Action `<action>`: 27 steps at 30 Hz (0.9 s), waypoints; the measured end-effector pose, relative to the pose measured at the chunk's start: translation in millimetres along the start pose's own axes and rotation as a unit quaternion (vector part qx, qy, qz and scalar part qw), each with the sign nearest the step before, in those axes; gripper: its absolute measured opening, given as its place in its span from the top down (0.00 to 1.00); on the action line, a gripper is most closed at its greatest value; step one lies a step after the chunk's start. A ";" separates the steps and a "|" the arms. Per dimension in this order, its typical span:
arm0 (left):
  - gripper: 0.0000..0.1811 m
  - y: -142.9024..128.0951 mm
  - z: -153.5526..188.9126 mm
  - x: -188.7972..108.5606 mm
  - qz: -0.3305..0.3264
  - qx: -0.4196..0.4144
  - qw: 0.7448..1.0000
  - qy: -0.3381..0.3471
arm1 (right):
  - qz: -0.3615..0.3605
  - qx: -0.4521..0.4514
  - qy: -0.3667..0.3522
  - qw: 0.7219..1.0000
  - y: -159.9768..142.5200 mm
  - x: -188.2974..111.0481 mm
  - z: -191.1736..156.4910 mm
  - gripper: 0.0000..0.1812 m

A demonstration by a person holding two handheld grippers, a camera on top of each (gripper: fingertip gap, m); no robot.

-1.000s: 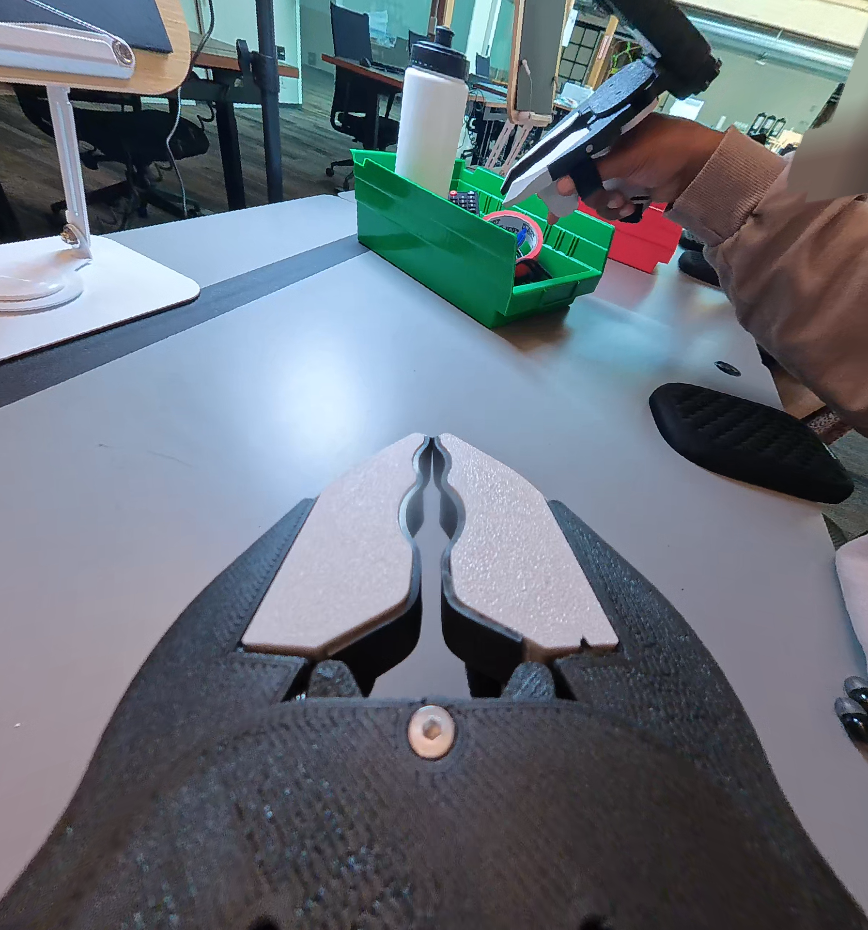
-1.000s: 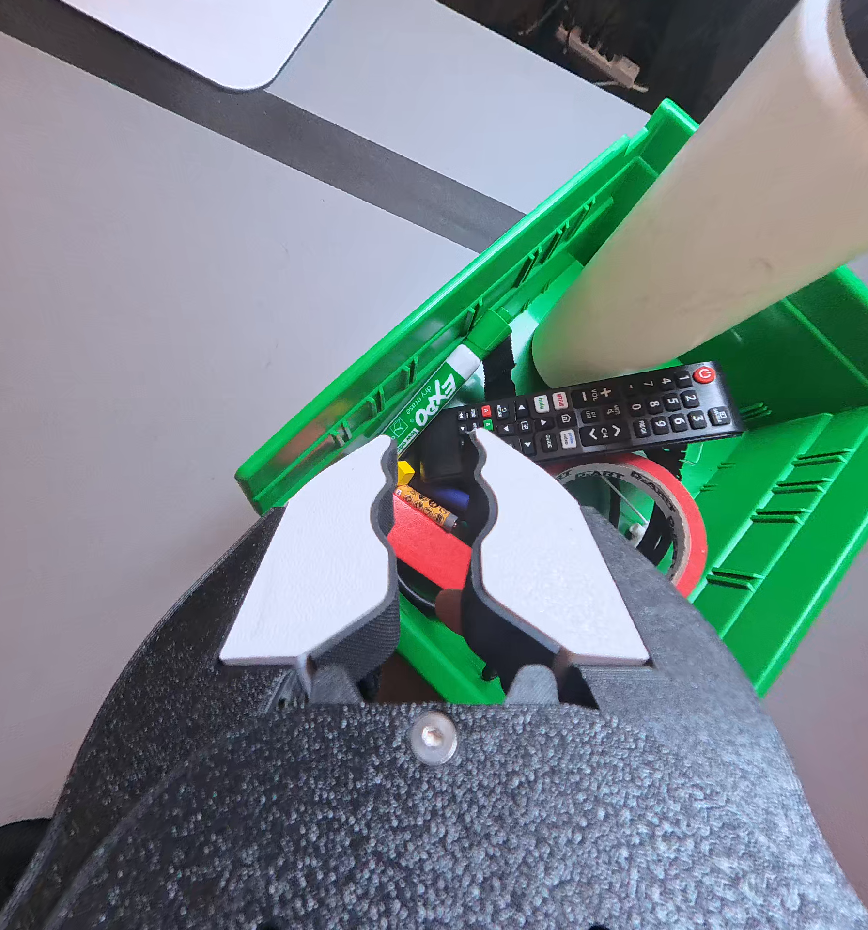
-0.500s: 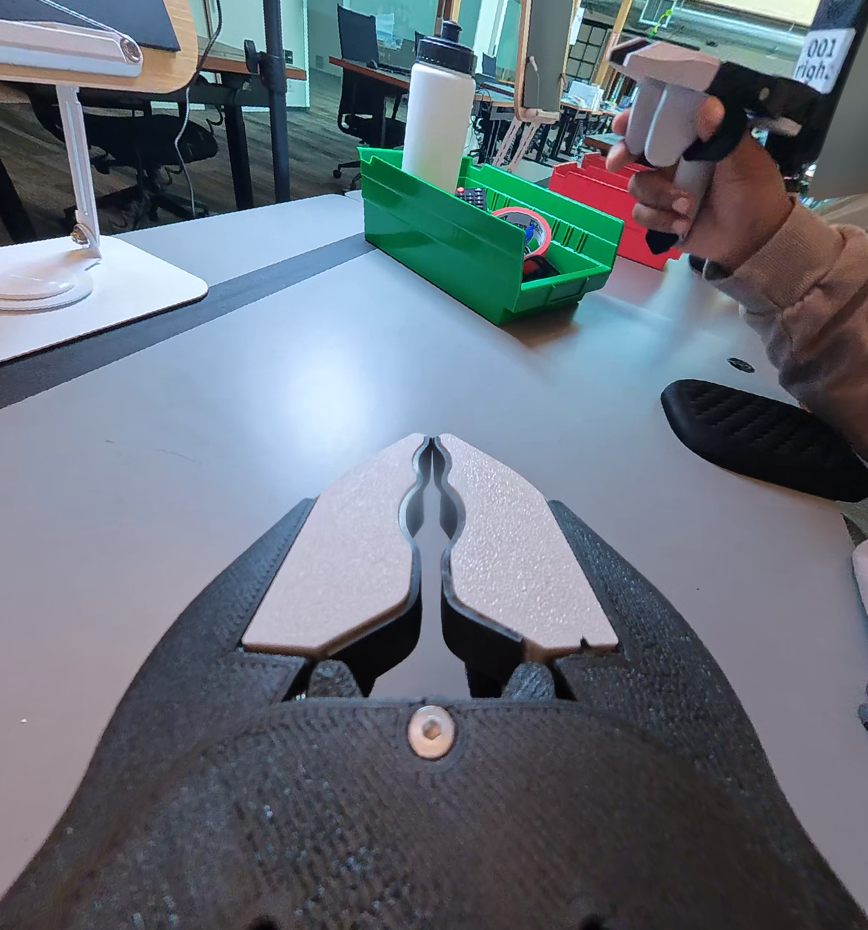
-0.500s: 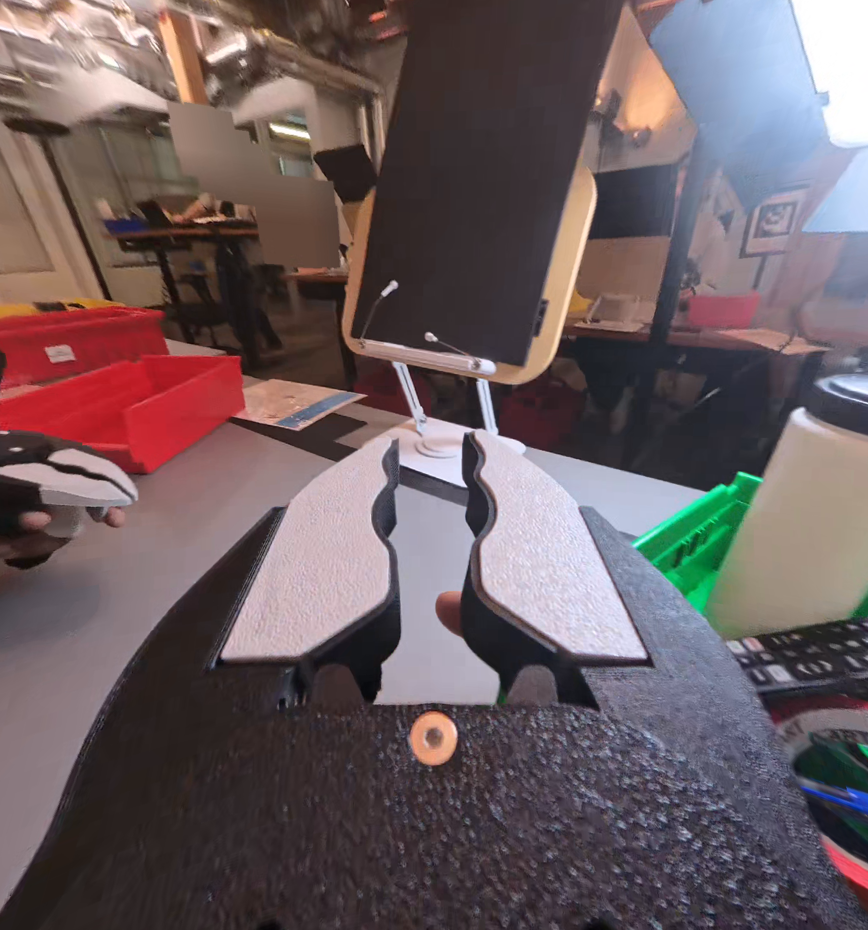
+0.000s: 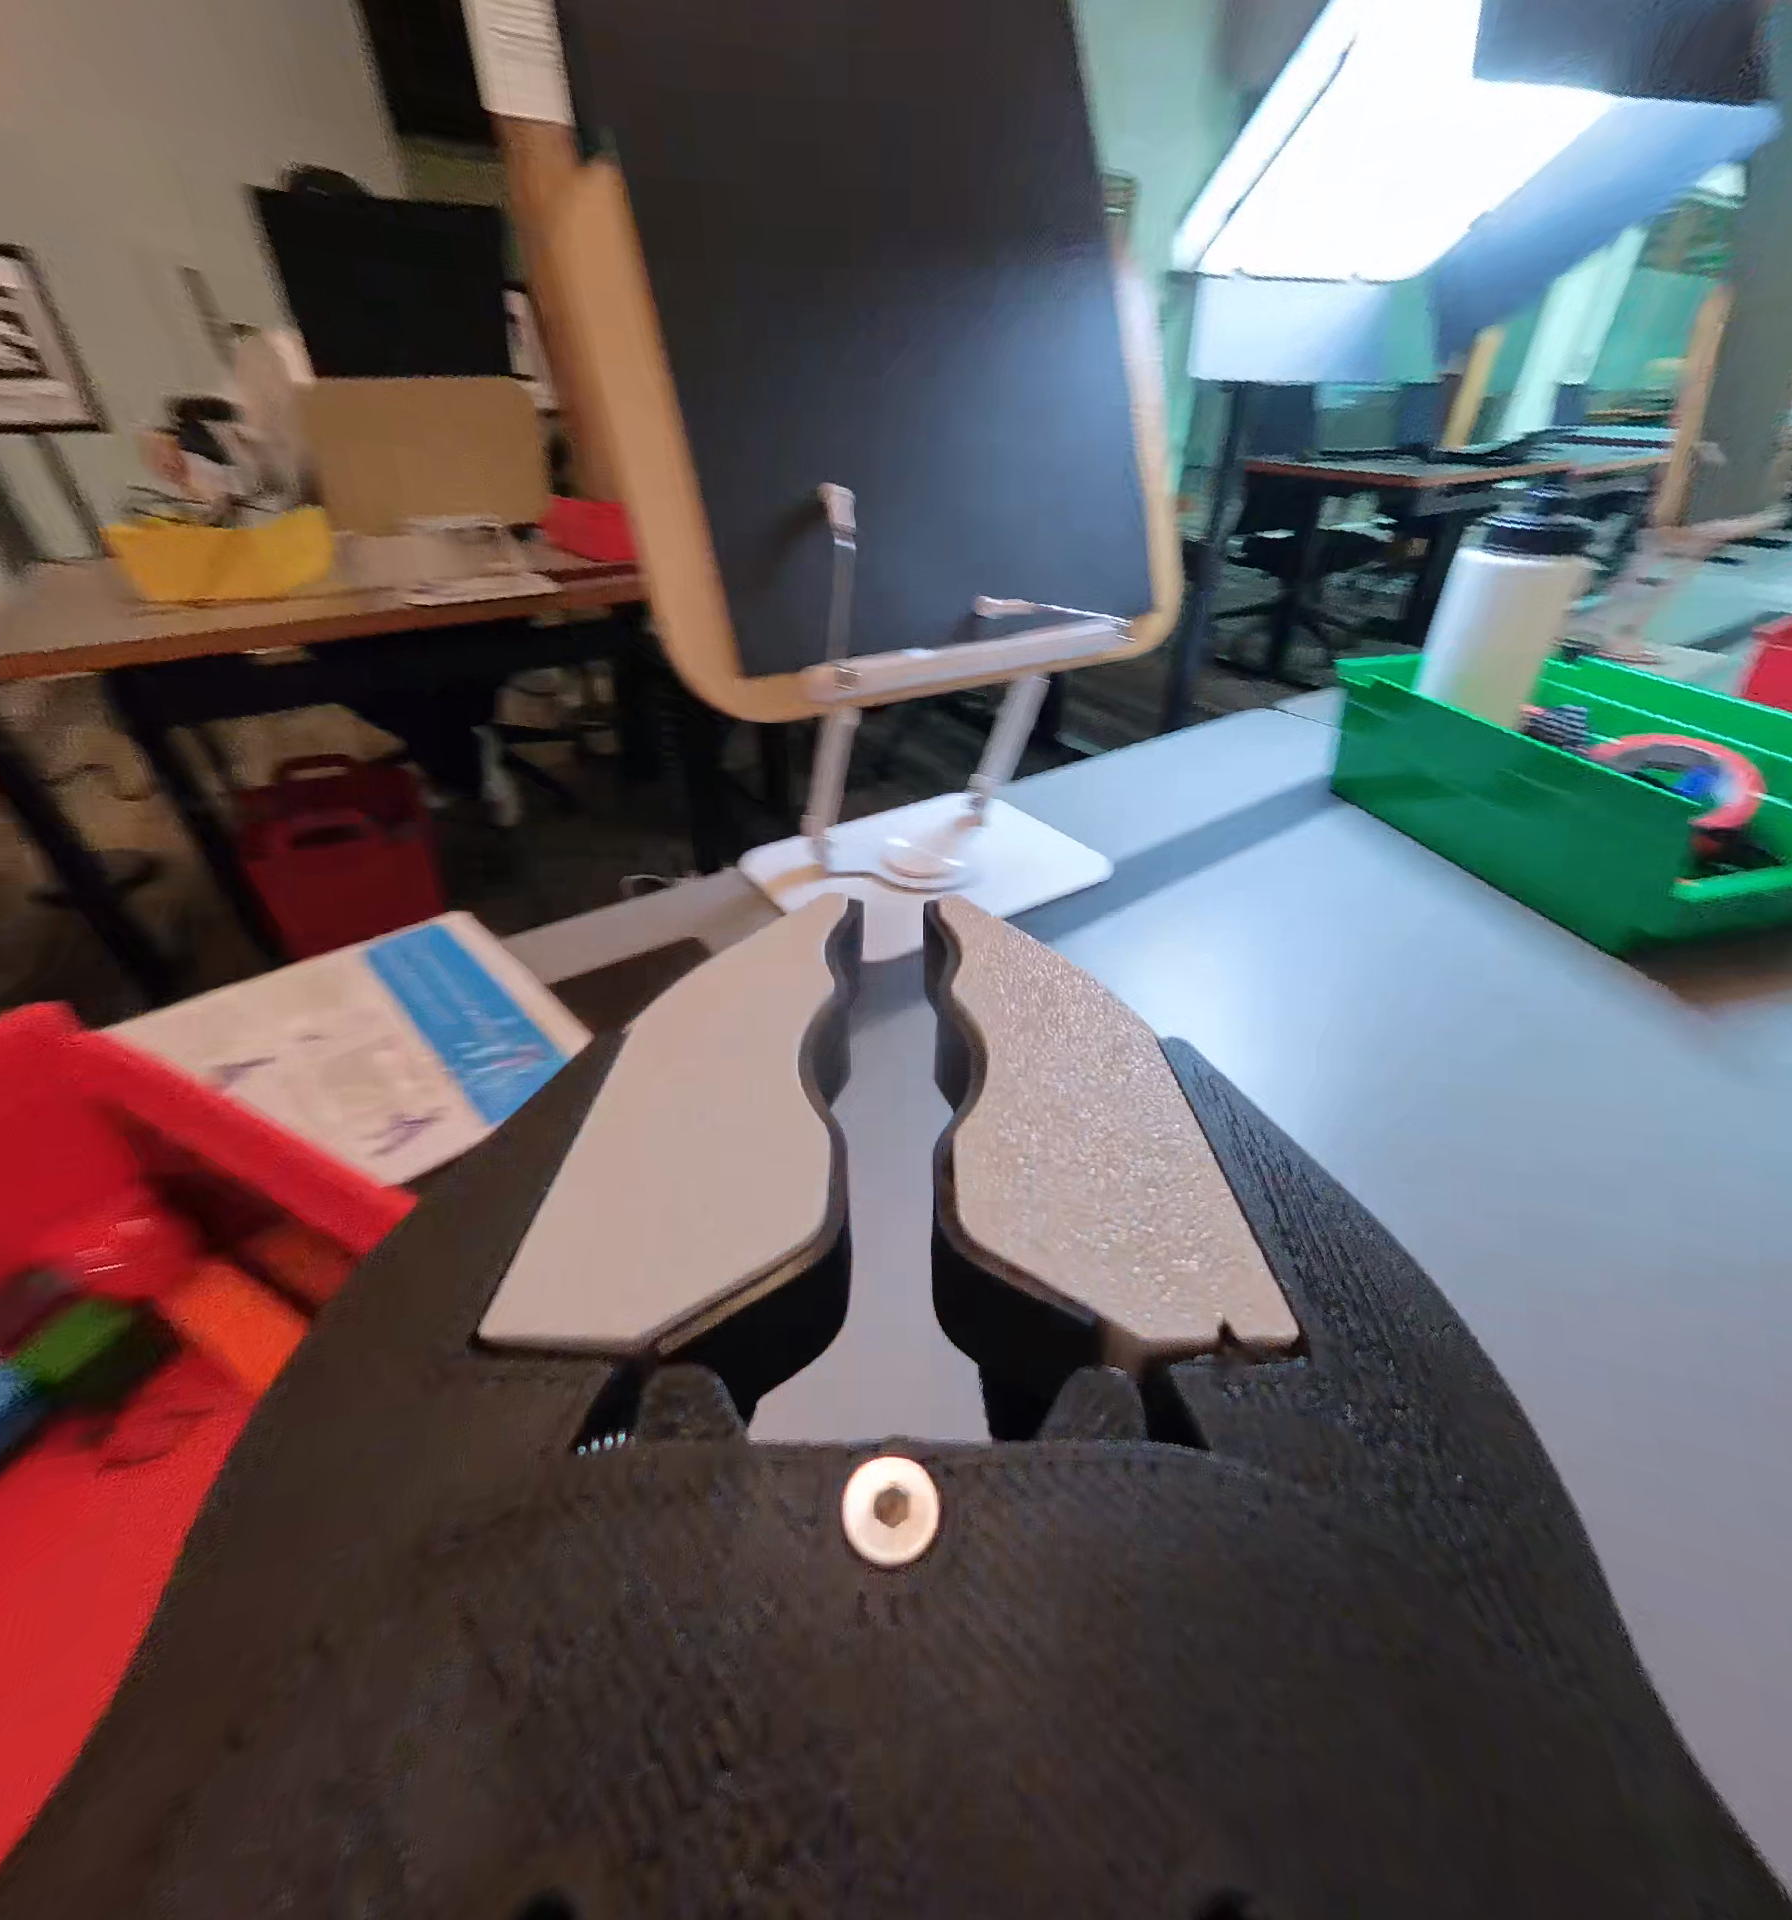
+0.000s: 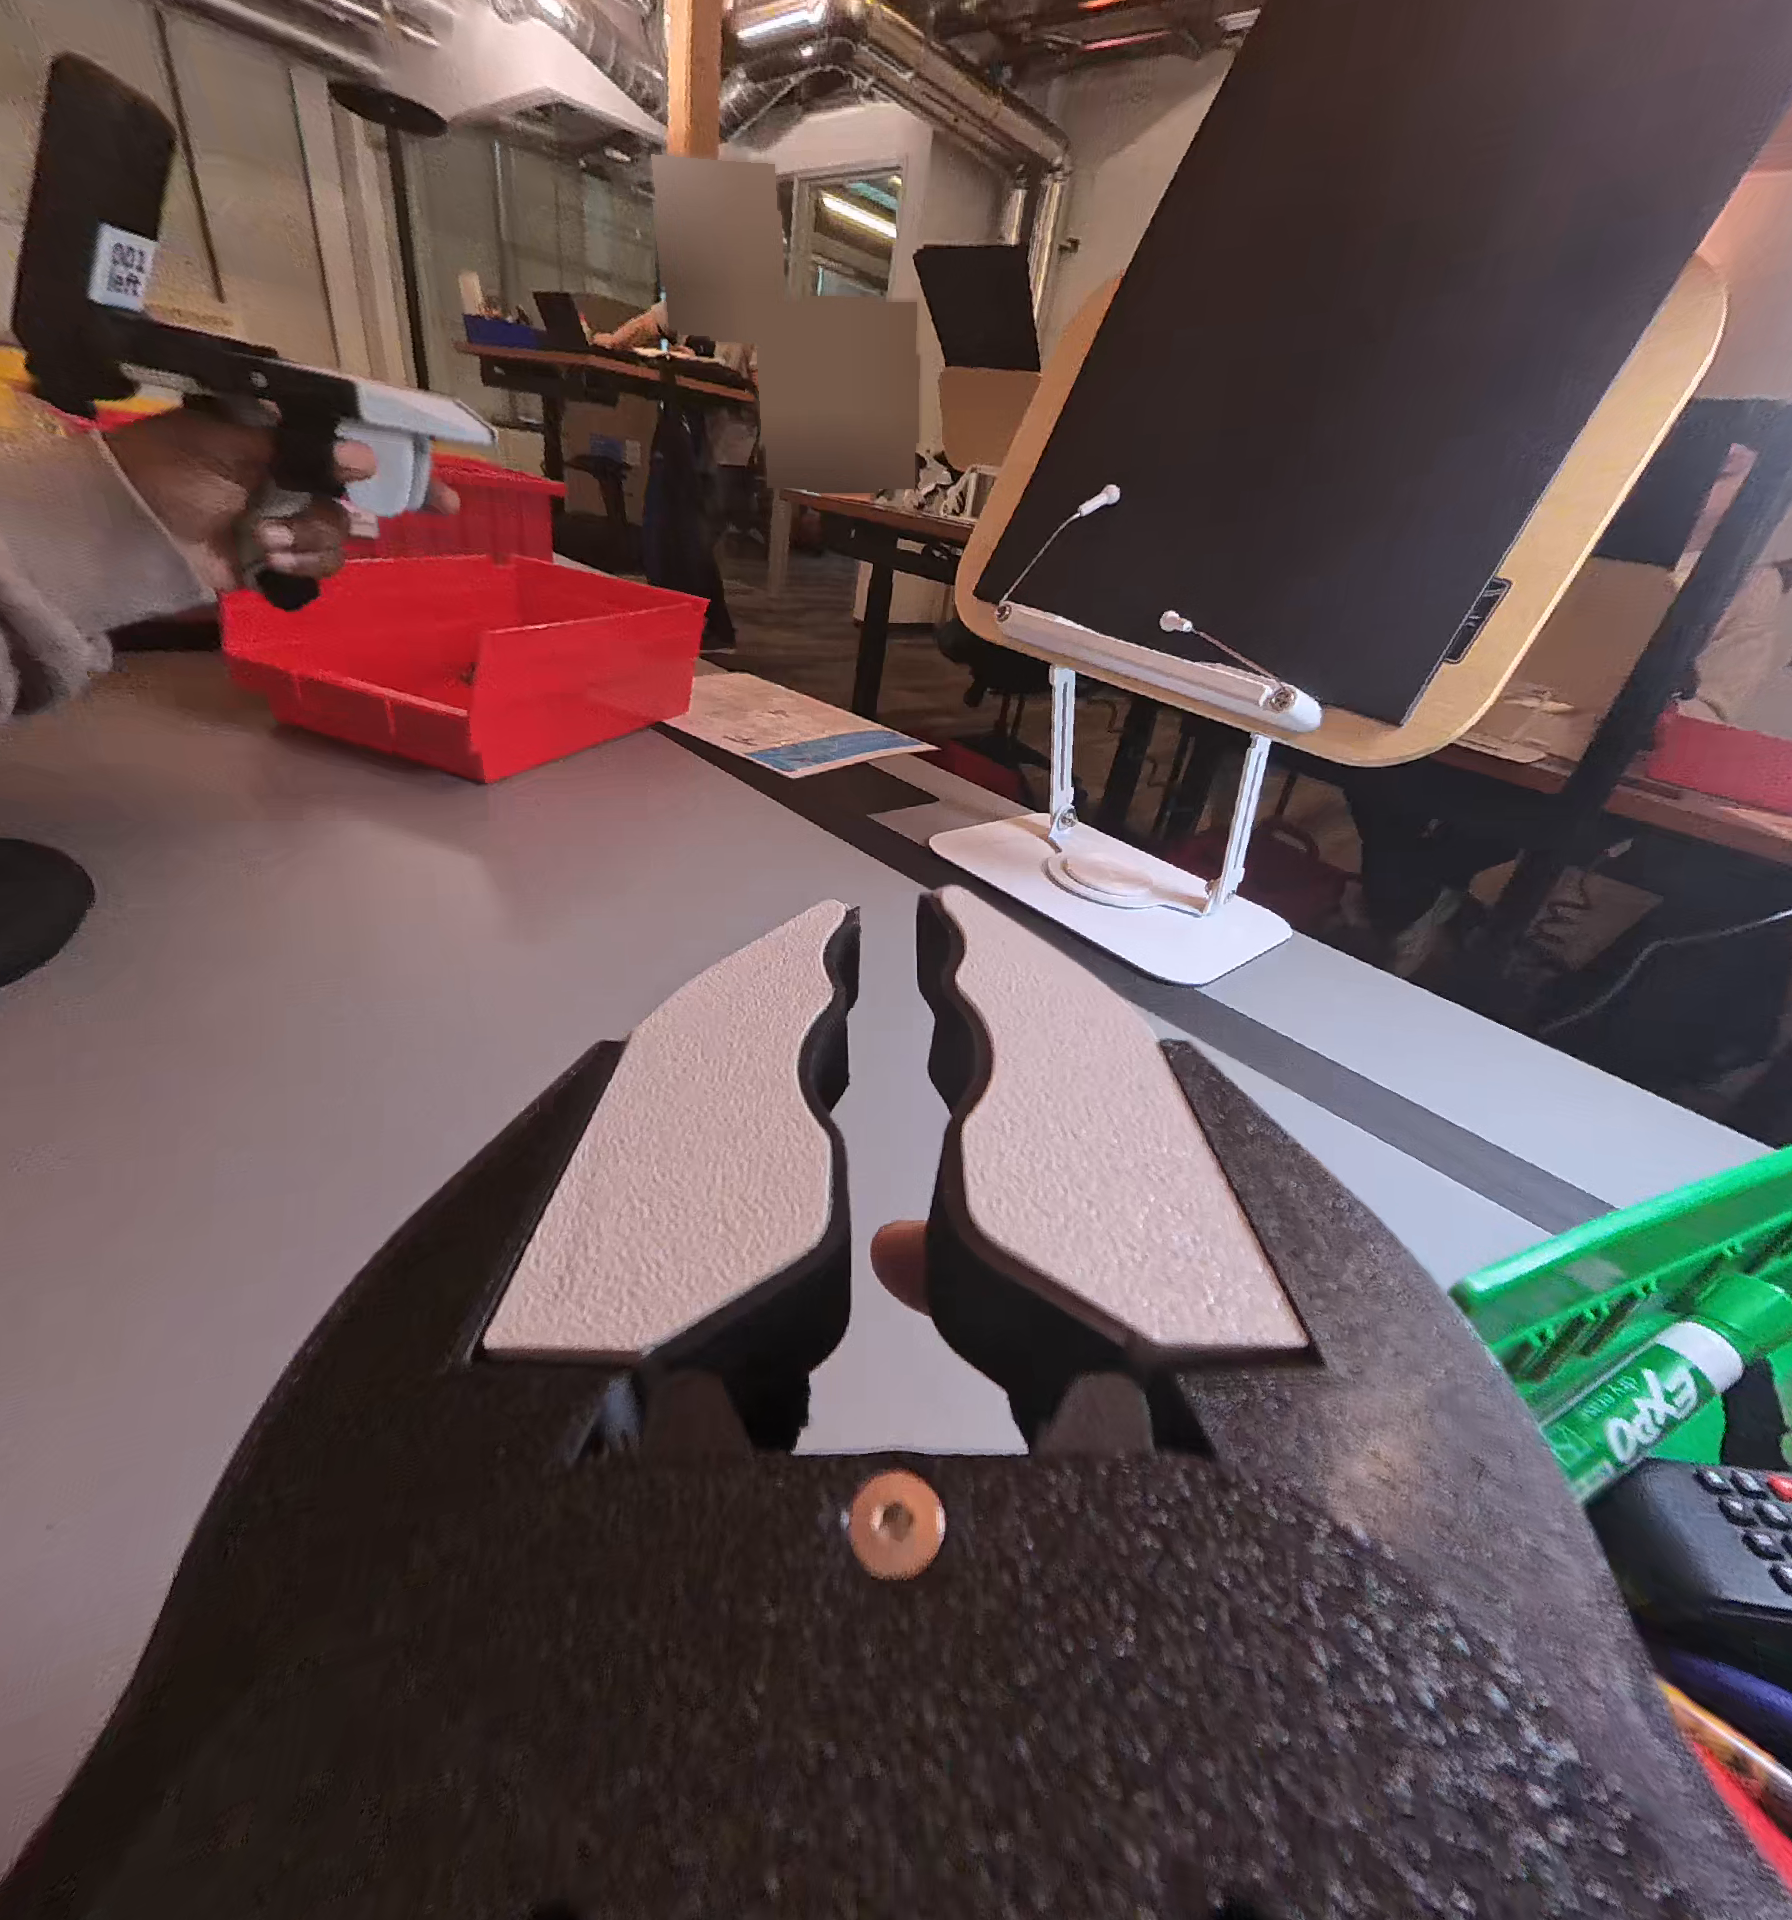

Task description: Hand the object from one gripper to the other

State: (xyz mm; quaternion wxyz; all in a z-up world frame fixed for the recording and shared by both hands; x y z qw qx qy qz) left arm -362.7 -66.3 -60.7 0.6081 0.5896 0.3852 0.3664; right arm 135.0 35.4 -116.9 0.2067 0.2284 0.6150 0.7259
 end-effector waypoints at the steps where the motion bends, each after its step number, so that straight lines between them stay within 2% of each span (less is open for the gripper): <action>1: 0.94 8.8 -17.9 -9.6 0.001 0.003 1.000 0.026 | -0.002 0.007 0.001 1.000 -0.7 0.0 0.6 0.95; 6: 0.90 41.7 -98.2 -38.3 -0.035 0.015 0.990 0.137 | -0.016 0.044 -0.007 0.999 -5.0 0.7 7.8 0.96; 10: 0.87 42.2 -148.6 -37.6 -0.087 0.003 0.977 0.196 | -0.026 0.070 -0.006 0.997 -9.0 2.5 12.2 0.96; 13: 0.86 19.6 -178.9 -27.5 -0.124 -0.043 0.968 0.216 | -0.036 0.070 -0.002 0.997 -14.0 2.6 11.6 0.96; 18: 0.86 -42.7 -213.2 -4.5 -0.201 -0.122 0.944 0.230 | -0.054 0.017 -0.004 0.998 -23.8 1.9 7.2 0.97; 22: 0.83 -88.0 -227.0 11.3 -0.266 -0.166 0.921 0.230 | -0.067 -0.021 0.001 0.998 -30.5 3.7 2.3 0.97; 27: 0.83 -117.4 -235.9 27.0 -0.302 -0.177 0.907 0.234 | -0.083 -0.038 0.016 0.996 -38.7 9.7 -3.5 0.97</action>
Point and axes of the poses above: each gripper's, where its closed fingertips meet, x out along the fingers, y out of its top, z = x × y across the jaws, the point moved 8 cm from there along -x, back along the fingers, and after that the axes turned 13 degrees about -y, right-handed, at the moved point
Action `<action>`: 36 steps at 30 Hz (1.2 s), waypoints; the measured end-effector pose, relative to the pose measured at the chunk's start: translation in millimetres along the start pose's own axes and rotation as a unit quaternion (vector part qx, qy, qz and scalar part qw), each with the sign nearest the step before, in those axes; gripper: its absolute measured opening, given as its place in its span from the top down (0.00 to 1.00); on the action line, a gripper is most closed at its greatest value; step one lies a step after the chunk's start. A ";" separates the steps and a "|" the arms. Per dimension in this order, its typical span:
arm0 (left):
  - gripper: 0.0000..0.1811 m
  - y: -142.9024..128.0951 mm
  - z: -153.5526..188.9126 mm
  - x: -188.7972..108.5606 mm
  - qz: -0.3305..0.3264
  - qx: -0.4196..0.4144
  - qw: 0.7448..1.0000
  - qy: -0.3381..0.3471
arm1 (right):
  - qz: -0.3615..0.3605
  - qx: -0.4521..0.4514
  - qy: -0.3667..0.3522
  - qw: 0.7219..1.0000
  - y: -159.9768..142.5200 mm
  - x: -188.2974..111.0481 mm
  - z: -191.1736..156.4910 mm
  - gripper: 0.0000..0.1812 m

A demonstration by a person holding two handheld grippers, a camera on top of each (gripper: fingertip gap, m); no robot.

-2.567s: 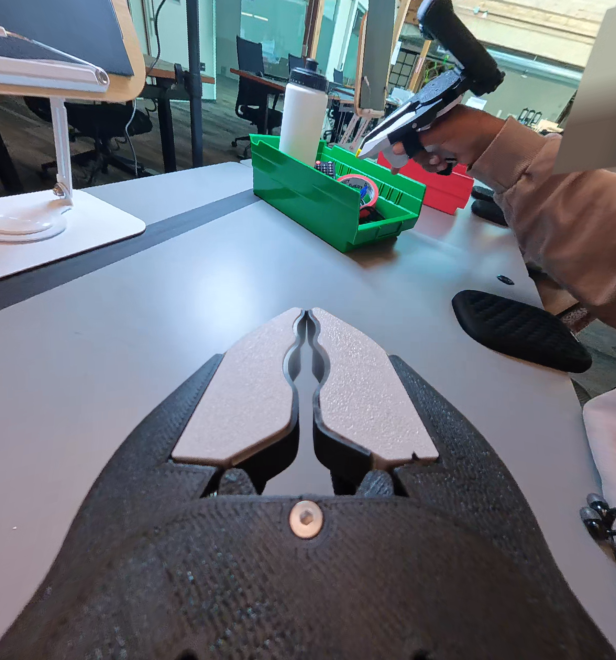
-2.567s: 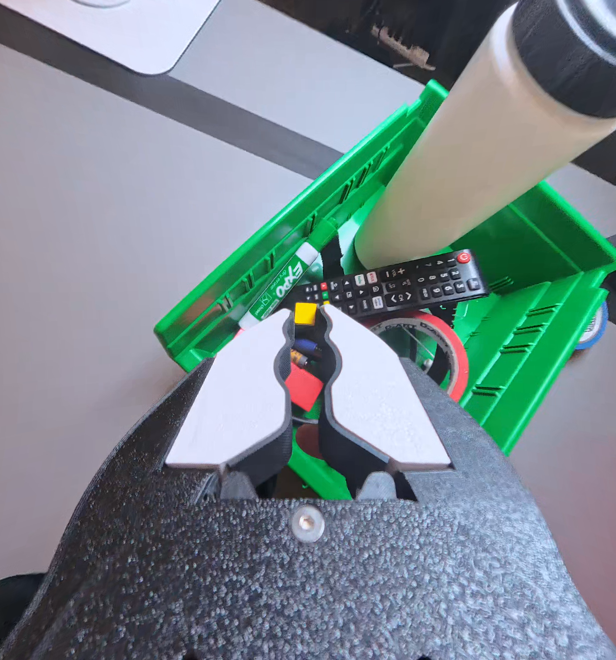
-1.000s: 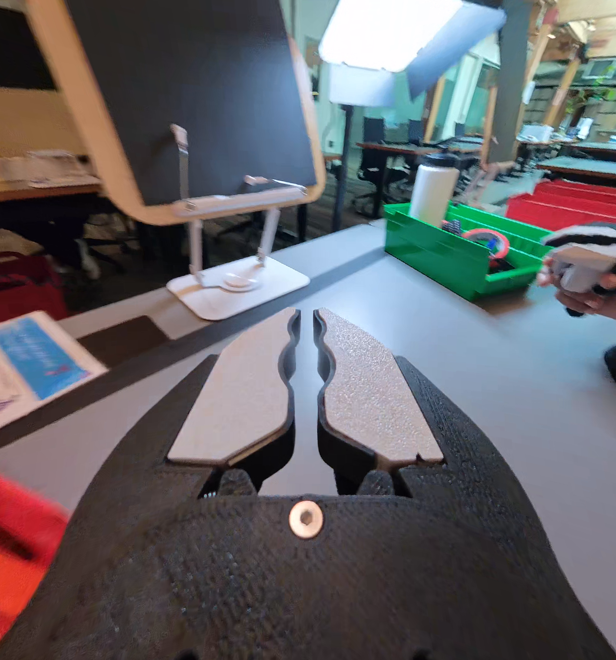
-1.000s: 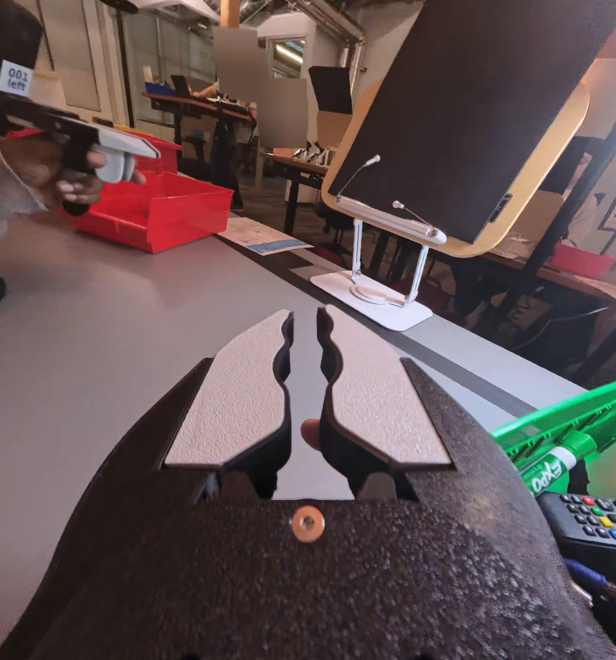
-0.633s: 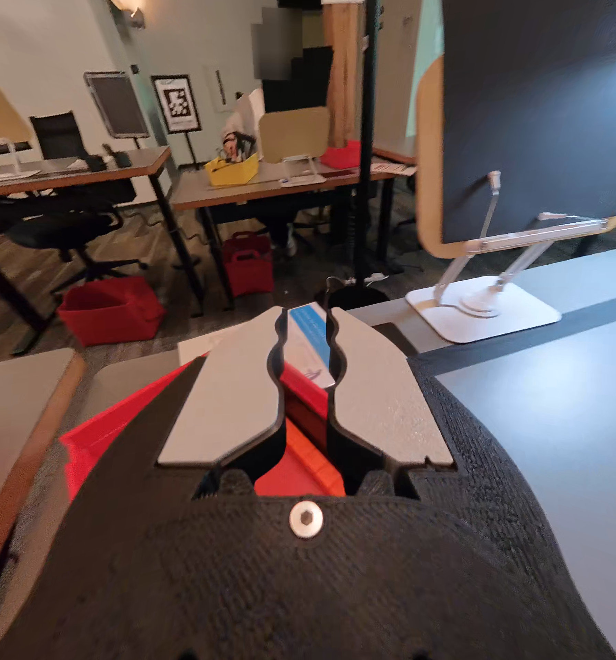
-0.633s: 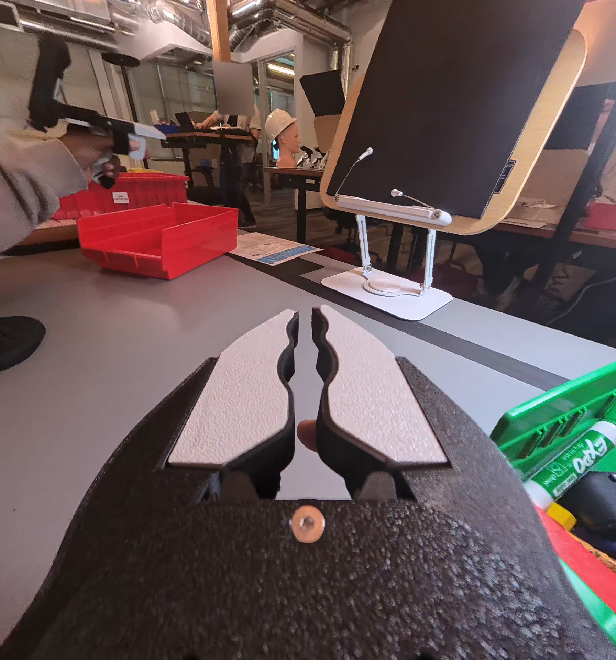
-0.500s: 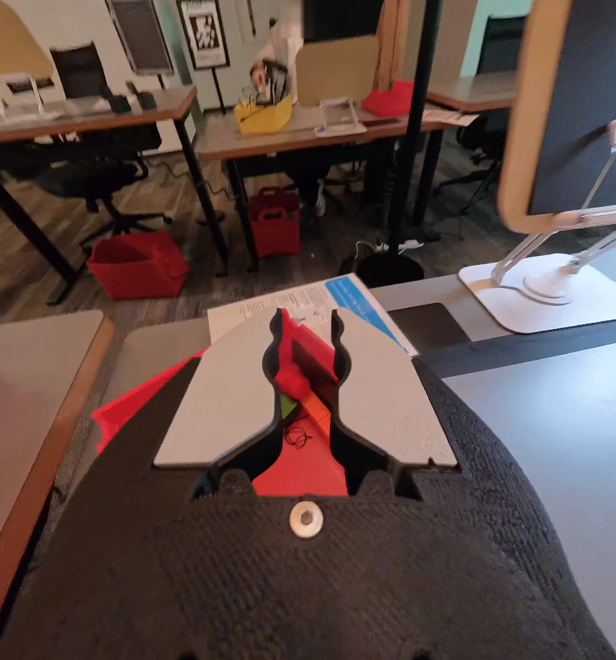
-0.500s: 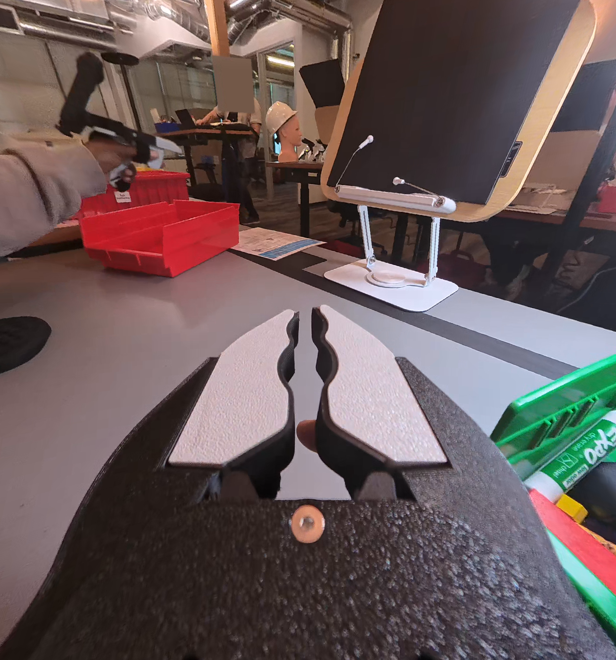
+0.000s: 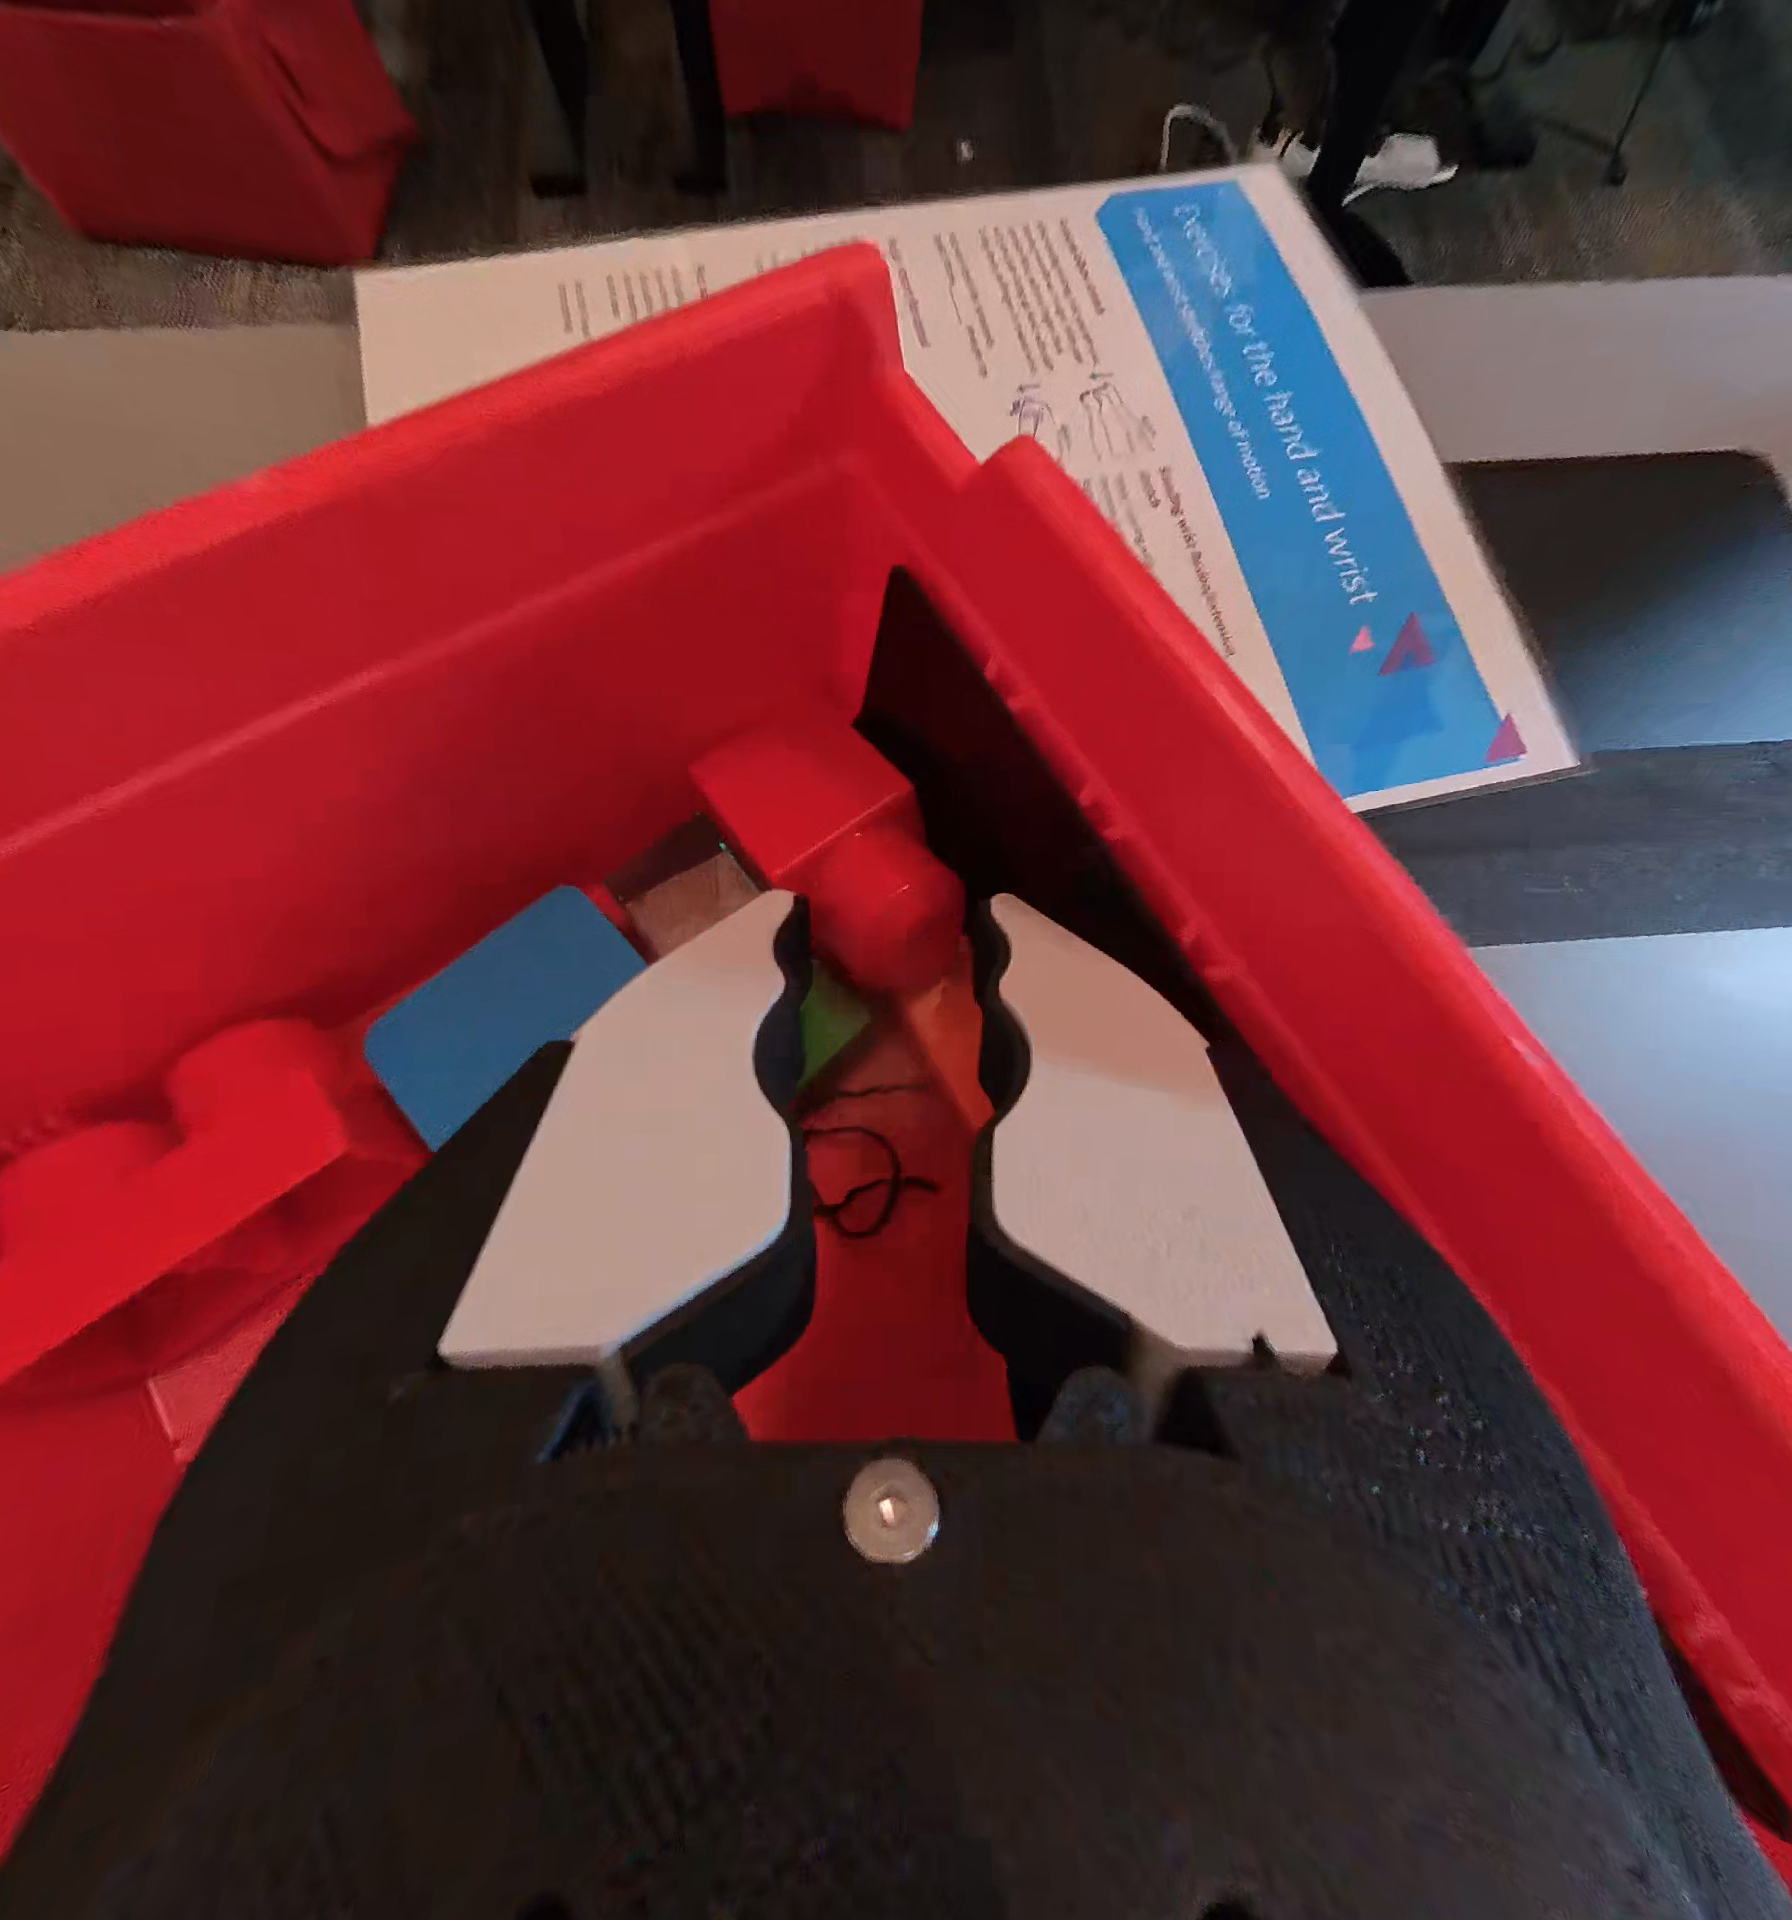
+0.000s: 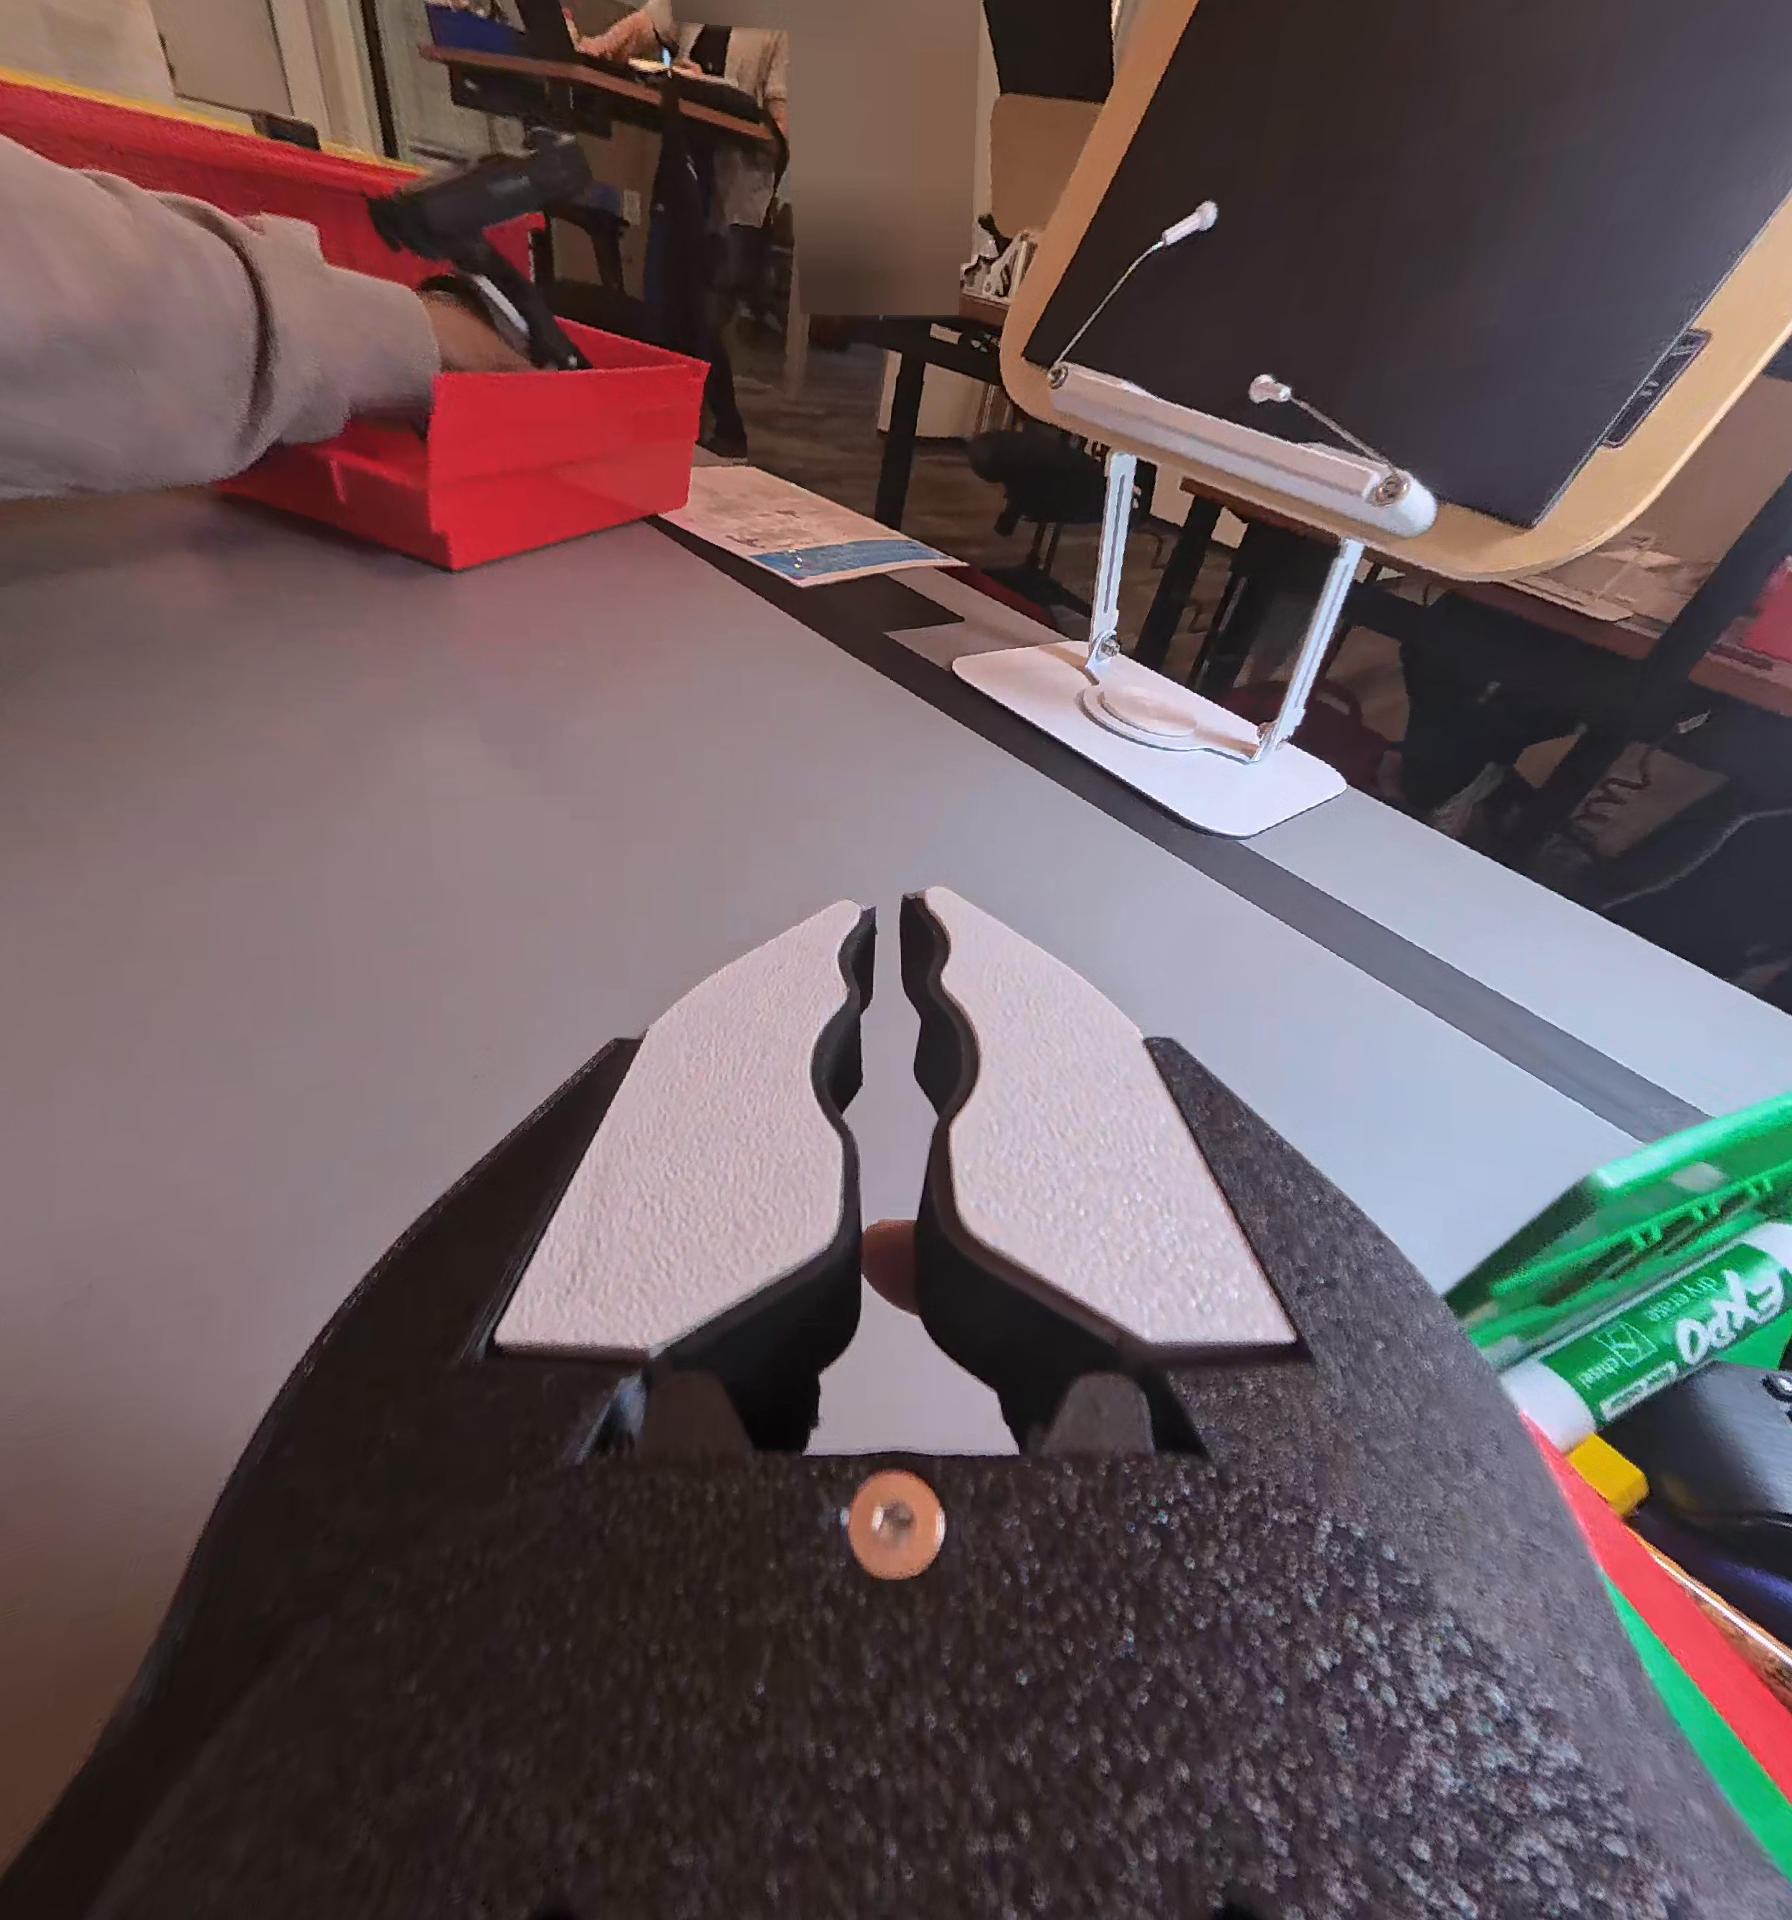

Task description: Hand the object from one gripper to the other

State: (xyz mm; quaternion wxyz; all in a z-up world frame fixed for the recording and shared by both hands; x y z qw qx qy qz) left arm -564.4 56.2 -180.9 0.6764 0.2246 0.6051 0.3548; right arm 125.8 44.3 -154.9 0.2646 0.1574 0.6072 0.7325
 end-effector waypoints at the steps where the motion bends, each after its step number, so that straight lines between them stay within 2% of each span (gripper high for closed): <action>1: 0.84 -0.3 -1.0 2.8 0.000 0.007 1.000 0.012 | -0.003 -0.002 0.003 1.000 -1.1 1.2 -0.9 0.97; 7: 0.84 3.5 -1.6 5.9 -0.006 0.021 0.999 0.035 | -0.011 -0.003 0.000 1.000 -5.1 2.0 0.3 0.98; 10: 0.84 7.8 -2.6 -6.1 0.012 0.018 0.999 0.031 | -0.005 0.004 -0.005 1.000 -3.9 -1.8 2.5 0.98; 16: 0.84 33.4 3.7 -68.8 0.111 0.004 0.994 -0.001 | 0.009 0.002 -0.006 1.000 1.0 -7.8 2.1 0.98; 19: 0.85 49.1 29.4 -109.1 0.179 0.029 0.983 -0.041 | 0.014 -0.003 -0.001 1.000 3.4 -9.0 -2.5 0.98; 21: 0.85 55.6 60.5 -134.1 0.223 0.058 0.969 -0.089 | 0.017 -0.009 0.003 1.000 5.8 -9.3 -7.0 0.98; 24: 0.85 51.7 128.9 -161.4 0.275 0.087 0.931 -0.225 | 0.025 -0.011 0.011 1.000 12.0 -8.3 -15.1 0.98; 28: 0.85 18.4 234.9 -177.8 0.300 0.072 0.838 -0.450 | 0.037 0.000 0.022 0.999 30.5 -1.8 -29.6 0.98; 31: 0.85 -20.2 309.7 -172.1 0.281 0.027 0.770 -0.572 | 0.059 0.008 0.030 0.998 57.9 4.4 -42.0 0.94; 33: 0.85 -47.1 353.7 -163.8 0.261 -0.002 0.731 -0.631 | 0.078 0.066 0.063 0.993 78.8 8.7 -49.6 0.91; 36: 0.85 -84.6 399.7 -154.9 0.239 0.004 0.696 -0.678 | 0.077 0.204 0.146 0.965 95.4 19.1 -58.4 0.82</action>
Point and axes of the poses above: each gripper's, where its closed fingertips meet, x out along the fingers, y out of its top, z = x × y across the jaws, the point moved 8 cm from there along -x, back along the fingers, and after that the axes turned 13 degrees about -y, right-handed, at the moved point
